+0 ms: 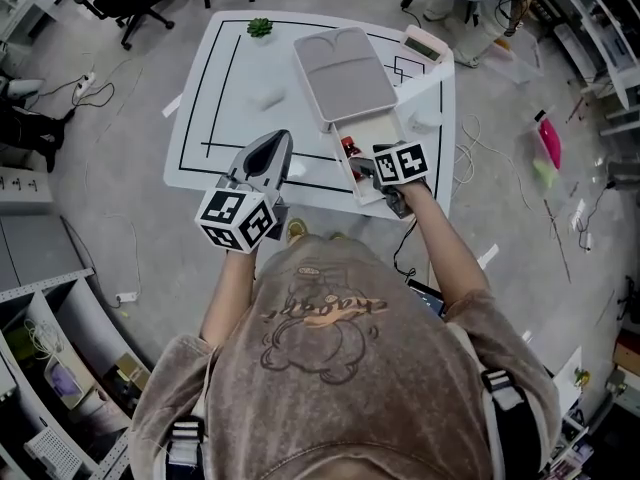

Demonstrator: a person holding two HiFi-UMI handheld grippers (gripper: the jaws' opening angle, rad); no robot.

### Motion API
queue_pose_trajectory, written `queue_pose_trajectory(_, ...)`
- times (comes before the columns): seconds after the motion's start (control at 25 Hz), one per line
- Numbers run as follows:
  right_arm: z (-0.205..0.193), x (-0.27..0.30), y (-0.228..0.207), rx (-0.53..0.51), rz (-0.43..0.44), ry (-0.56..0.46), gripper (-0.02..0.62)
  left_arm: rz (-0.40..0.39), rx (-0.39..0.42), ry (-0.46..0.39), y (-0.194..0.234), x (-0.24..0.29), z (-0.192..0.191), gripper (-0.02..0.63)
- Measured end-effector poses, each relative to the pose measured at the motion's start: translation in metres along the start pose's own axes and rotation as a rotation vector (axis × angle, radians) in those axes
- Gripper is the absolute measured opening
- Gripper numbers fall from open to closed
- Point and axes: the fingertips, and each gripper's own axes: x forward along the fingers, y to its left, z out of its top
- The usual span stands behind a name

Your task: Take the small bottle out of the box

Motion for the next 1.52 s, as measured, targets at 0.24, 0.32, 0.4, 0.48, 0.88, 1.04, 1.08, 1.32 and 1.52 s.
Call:
queue_pose_trajectory(0.24,-0.003,0.004,0.001,0.035,0.048,0.042,0.293,0.005,-0.005,-0.003,-0.001,0.001,-0.003,0.008)
queue_pose_trajectory(0.32,-0.004,0.006,0.000,0.061,0.075,0.059,0.298,0.009,-0.008,-0.003,-0.001,0.002,-0.004,0.008)
queue_pose_trajectory(0.4,-0.005,0.008,0.000,0.080,0.100,0.077,0.299,0.011,-0.011,-0.005,-0.001,0.002,-0.004,0.008)
queue_pose_trajectory(0.48,-0.005,0.010,0.000,0.093,0.125,0.093,0.299,0.013,-0.014,-0.006,-0.001,0.002,-0.005,0.008)
queue_pose_trajectory(0.88,-0.007,0.015,0.010,0.136,0.286,0.137,0.229,0.035,-0.027,-0.014,0.002,-0.001,-0.007,0.008)
queue_pose_trajectory(1.04,-0.008,0.018,0.013,0.171,0.350,0.165,0.216,0.036,-0.026,-0.016,0.003,-0.001,-0.005,0.008)
queue_pose_trajectory(1.08,-0.009,0.019,0.014,0.183,0.366,0.173,0.211,0.034,-0.025,-0.016,0.002,0.000,-0.005,0.008)
queue_pose_trajectory(1.32,-0.007,0.017,0.016,0.171,0.350,0.166,0.196,0.030,-0.020,-0.015,-0.001,0.001,-0.002,0.008)
queue_pose_trajectory(1.52,-0.006,0.015,0.014,0.076,0.260,0.176,0.193,0.023,-0.013,-0.011,-0.003,0.003,-0.002,0.008)
